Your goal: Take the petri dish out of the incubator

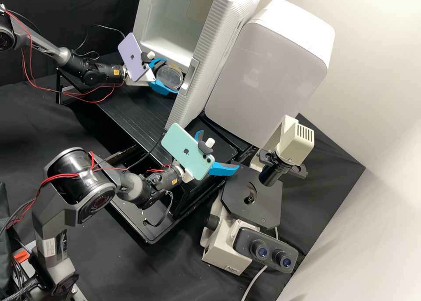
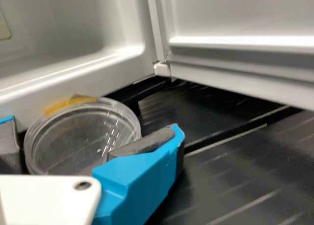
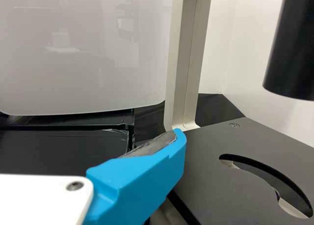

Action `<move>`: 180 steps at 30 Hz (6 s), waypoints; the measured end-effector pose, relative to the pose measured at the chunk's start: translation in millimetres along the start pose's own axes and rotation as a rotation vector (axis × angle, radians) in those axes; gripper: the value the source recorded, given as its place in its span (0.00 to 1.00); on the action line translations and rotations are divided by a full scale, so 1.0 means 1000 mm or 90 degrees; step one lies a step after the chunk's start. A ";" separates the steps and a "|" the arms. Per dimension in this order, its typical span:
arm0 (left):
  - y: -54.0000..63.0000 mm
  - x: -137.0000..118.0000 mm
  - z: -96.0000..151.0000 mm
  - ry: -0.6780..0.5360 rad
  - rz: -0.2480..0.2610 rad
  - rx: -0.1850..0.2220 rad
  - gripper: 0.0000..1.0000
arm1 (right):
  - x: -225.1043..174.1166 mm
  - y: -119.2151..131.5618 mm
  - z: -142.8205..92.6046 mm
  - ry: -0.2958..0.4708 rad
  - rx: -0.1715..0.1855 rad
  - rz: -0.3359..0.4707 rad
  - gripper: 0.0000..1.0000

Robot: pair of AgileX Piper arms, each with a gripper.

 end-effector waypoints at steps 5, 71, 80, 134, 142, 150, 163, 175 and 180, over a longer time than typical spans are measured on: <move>-0.002 -0.004 -0.003 0.004 0.000 -0.003 1.00 | 0.000 0.000 0.000 0.000 0.000 0.000 1.00; 0.009 -0.005 0.006 0.005 0.006 -0.032 0.00 | 0.000 0.000 0.000 0.000 0.000 0.000 1.00; 0.009 -0.005 0.006 0.005 0.006 -0.037 0.00 | 0.000 0.000 0.000 0.000 0.000 0.000 1.00; 0.032 -0.026 0.001 0.040 -0.037 -0.056 1.00 | 0.000 0.000 0.000 0.000 0.000 0.000 1.00; 0.053 -0.020 0.000 0.055 -0.006 -0.036 1.00 | 0.000 0.000 0.000 0.000 0.000 0.000 1.00; 0.053 -0.020 0.001 0.048 -0.013 -0.039 1.00 | 0.000 0.000 0.000 0.000 0.000 0.000 1.00; 0.027 -0.031 0.007 0.016 -0.061 -0.024 1.00 | 0.000 0.000 0.000 0.000 0.000 0.000 1.00; 0.036 -0.053 0.024 -0.032 -0.036 -0.007 1.00 | 0.000 0.000 0.000 0.000 0.000 0.000 1.00; 0.036 -0.052 0.023 -0.030 -0.028 -0.030 1.00 | 0.000 0.000 0.000 0.000 0.000 0.000 1.00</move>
